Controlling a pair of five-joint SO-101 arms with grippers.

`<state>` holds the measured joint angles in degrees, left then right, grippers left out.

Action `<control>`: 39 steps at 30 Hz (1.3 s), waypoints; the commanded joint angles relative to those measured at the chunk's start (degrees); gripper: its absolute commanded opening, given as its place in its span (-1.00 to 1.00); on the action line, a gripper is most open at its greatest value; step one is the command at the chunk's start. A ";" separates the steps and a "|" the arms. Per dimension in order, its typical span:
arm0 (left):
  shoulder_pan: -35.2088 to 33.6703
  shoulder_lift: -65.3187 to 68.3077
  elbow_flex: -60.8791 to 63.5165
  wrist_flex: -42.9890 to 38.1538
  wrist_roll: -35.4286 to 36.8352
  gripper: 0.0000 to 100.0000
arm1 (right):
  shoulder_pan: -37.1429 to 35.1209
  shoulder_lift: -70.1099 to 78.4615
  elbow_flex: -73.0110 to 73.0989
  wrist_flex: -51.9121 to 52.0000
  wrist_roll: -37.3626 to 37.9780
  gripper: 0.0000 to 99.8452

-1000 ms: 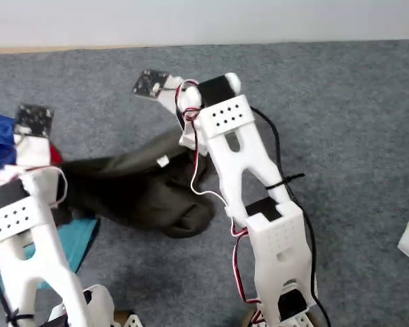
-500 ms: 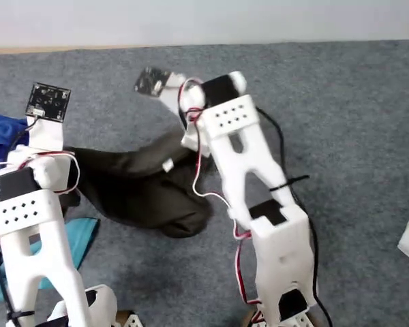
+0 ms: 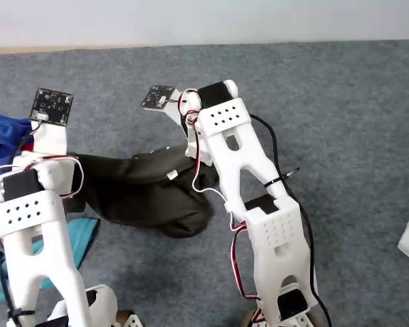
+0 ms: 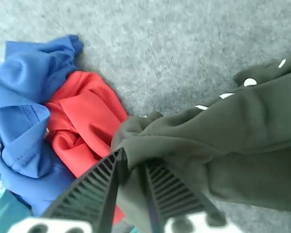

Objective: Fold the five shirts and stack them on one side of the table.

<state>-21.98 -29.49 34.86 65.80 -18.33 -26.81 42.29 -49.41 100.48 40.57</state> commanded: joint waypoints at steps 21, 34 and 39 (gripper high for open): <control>0.00 -0.79 -0.22 0.44 0.35 -0.99 | -1.36 4.26 -11.34 1.80 0.88 -0.97; 0.00 -1.23 -0.84 0.18 0.44 -0.99 | 6.02 -7.43 -16.00 2.07 0.53 -0.98; 0.18 -1.23 -3.03 0.53 3.96 -0.99 | 9.54 -13.05 -15.91 2.42 -0.44 -0.98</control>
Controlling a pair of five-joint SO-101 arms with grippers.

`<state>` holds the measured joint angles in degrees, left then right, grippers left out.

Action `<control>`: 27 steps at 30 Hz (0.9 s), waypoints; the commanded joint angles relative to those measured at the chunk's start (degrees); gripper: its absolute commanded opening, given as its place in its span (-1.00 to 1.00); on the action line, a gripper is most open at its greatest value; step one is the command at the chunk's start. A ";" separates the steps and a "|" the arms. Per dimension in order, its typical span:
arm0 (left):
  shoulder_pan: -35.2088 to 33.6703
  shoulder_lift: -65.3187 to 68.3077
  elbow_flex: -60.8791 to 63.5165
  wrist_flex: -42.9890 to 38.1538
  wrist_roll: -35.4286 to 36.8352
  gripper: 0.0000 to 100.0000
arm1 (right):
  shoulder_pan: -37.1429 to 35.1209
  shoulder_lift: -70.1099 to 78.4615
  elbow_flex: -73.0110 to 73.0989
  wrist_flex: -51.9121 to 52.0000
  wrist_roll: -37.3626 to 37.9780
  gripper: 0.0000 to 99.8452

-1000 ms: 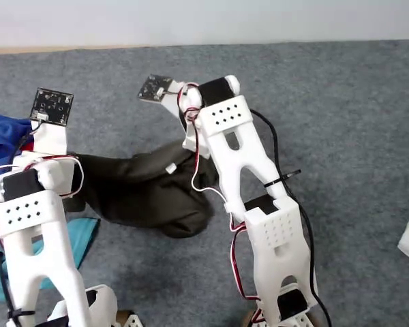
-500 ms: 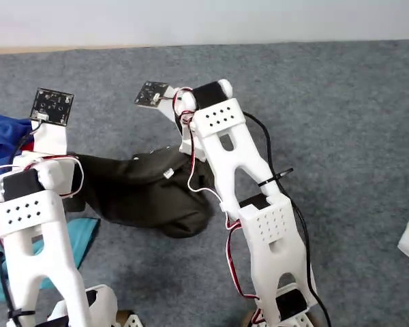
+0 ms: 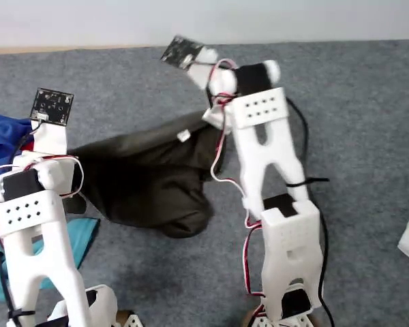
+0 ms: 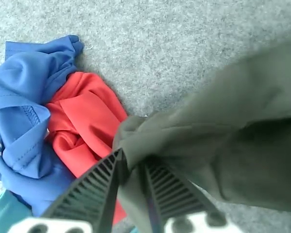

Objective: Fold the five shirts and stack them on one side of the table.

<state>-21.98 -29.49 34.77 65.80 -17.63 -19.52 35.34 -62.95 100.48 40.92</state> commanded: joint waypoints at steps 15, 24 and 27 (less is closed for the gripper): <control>13.63 -1.23 -18.42 8.62 27.43 -0.99 | 1.54 -22.99 12.31 2.33 -28.84 -0.98; 22.15 -1.23 -31.78 4.75 40.09 -1.00 | 4.79 -30.73 12.31 -0.92 -34.81 -0.98; 22.77 -1.23 -35.12 -0.09 43.69 -1.00 | 7.60 -33.27 12.31 -2.77 -34.90 -0.98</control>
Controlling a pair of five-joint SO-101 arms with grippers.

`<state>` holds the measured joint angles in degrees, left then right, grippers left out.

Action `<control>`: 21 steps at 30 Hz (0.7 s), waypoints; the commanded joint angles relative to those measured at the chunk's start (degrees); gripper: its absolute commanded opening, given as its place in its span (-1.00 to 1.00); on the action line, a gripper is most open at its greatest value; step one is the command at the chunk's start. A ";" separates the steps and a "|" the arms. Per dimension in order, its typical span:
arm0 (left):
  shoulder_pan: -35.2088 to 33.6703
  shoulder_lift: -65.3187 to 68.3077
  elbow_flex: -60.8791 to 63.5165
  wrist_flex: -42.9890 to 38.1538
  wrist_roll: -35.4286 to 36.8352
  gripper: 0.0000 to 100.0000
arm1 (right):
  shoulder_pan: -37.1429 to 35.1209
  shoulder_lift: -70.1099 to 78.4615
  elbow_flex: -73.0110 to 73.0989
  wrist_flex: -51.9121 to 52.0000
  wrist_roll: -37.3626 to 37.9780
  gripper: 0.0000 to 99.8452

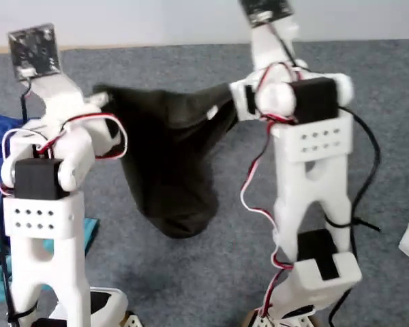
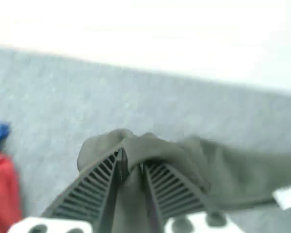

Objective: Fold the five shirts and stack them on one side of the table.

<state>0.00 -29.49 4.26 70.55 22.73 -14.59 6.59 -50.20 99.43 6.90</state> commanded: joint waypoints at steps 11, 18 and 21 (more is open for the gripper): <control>1.23 -2.73 -16.66 -16.62 4.48 -1.00 | 15.16 -18.51 -0.44 -12.70 -0.35 -0.98; 11.16 -8.35 -17.19 -18.29 -7.56 -1.00 | 15.34 -27.56 -0.35 -12.44 2.46 -0.98; 12.48 -11.43 -17.19 -18.20 -11.96 -1.00 | 15.43 -30.81 -0.18 -11.38 2.55 -0.98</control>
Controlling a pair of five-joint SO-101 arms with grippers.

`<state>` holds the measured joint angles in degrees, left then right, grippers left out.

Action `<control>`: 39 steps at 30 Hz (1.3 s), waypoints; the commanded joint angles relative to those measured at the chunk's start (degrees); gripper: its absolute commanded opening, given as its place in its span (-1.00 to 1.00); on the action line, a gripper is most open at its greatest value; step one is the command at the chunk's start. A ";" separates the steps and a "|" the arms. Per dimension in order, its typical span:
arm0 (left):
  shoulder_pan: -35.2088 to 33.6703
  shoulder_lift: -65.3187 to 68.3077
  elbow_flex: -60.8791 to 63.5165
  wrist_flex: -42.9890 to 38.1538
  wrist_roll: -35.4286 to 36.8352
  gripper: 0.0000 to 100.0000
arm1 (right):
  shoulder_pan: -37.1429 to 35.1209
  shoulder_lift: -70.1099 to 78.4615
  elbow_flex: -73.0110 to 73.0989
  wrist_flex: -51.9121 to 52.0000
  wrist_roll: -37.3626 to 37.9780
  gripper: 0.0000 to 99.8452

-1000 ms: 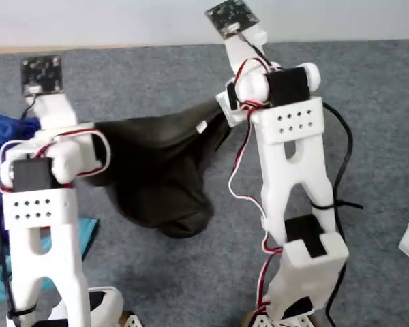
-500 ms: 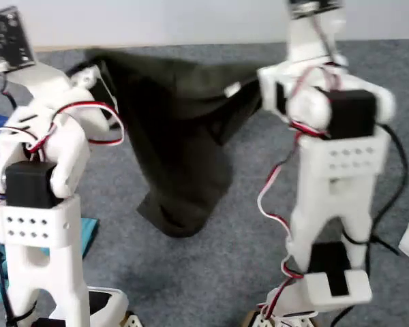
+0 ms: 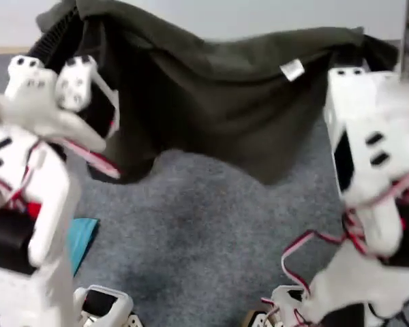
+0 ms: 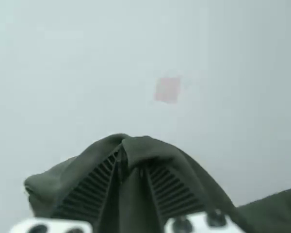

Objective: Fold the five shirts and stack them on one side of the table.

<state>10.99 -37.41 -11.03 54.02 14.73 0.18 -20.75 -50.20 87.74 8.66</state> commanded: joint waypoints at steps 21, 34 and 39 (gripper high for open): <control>-11.60 -19.16 -1.71 12.66 -12.31 -1.00 | 6.73 -20.09 -0.09 14.81 3.96 -0.98; -12.31 -19.87 -1.63 24.53 -12.75 -1.00 | 8.48 -30.64 11.52 14.81 5.89 -0.98; -11.96 -19.87 -1.63 27.96 -12.75 -1.00 | 8.48 -36.35 19.16 14.81 6.33 -0.98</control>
<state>-0.79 -57.01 -11.65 80.75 2.33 7.56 -55.21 -34.55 100.48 14.20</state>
